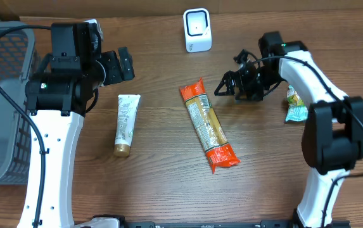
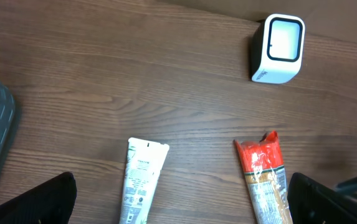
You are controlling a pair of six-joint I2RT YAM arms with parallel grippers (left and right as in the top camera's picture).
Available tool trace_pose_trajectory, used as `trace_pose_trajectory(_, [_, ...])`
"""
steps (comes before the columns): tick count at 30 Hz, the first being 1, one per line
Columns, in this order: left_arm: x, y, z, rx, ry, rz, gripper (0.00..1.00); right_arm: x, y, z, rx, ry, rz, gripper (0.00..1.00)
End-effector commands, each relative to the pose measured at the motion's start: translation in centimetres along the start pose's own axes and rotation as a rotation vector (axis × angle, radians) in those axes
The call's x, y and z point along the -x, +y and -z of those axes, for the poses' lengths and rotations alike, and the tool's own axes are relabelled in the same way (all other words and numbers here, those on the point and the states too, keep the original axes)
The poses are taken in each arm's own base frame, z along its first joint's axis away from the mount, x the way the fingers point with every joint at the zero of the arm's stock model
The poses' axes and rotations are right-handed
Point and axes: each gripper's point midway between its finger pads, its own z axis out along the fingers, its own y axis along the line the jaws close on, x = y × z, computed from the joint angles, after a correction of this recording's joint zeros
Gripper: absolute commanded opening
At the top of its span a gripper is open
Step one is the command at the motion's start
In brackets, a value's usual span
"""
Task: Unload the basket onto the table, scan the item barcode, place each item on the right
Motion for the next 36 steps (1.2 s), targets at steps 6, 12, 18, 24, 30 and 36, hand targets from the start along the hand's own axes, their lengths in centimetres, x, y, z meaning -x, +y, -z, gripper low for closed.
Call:
trace_pose_trajectory(6, [0.3, 0.0, 0.2, 0.008, -0.012, 0.011, 1.00, -2.4, 4.5, -3.1, -0.224, 0.069, 0.215, 1.00])
trace_pose_trajectory(12, [0.3, 0.0, 0.2, 0.008, -0.012, 0.011, 1.00, -3.8, 4.2, -6.4, -0.303, 0.097, 0.297, 0.04])
trace_pose_trajectory(18, [0.3, 0.1, 0.2, 0.009, -0.012, 0.011, 1.00, -3.9, 1.8, -8.2, -0.372, 0.065, 0.297, 0.04])
trace_pose_trajectory(24, [0.3, 0.0, 0.2, 0.008, -0.012, 0.011, 0.99, -5.5, -0.3, -9.1, -0.406, 0.100, 0.287, 0.04])
trace_pose_trajectory(30, [0.3, 0.1, 0.2, 0.009, -0.012, 0.011, 1.00, -6.2, -2.1, -9.0, -0.474, 0.114, 0.276, 0.25])
trace_pose_trajectory(36, [0.3, 0.0, 0.2, 0.008, -0.012, 0.011, 0.99, -5.3, -1.8, -8.3, -0.454, 0.090, 0.256, 0.23])
